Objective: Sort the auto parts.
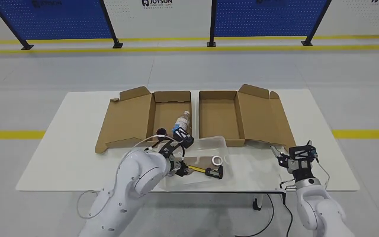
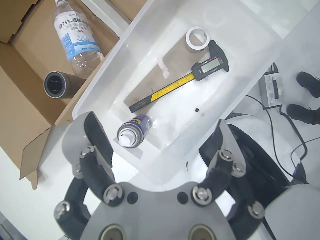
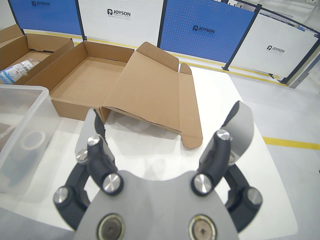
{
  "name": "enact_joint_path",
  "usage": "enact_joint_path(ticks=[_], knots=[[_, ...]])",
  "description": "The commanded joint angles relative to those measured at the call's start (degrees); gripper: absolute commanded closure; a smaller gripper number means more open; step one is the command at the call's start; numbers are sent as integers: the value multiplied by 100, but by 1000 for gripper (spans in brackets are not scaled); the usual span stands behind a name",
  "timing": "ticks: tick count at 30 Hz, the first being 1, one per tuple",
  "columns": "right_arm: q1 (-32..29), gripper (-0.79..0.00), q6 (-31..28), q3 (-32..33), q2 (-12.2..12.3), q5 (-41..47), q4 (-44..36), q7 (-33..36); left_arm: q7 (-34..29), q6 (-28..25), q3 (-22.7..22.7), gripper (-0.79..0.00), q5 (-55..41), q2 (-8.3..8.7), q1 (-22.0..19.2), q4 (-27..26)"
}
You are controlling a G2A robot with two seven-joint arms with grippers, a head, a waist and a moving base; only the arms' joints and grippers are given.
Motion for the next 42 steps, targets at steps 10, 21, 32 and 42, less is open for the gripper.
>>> enact_joint_path(ticks=[10, 21, 32, 42], knots=[[0, -785, 0, 0, 0, 0, 0, 0, -464, -465, 44, -785, 55, 58, -185, 393], [0, -785, 0, 0, 0, 0, 0, 0, -857, -841, 531, -785, 133, 32, -713, 987], [0, -785, 0, 0, 0, 0, 0, 0, -822, -942, 1012, -785, -47, 93, -1238, 1612], [0, -785, 0, 0, 0, 0, 0, 0, -871, -894, 1386, -773, -283, 154, -1607, 2022]])
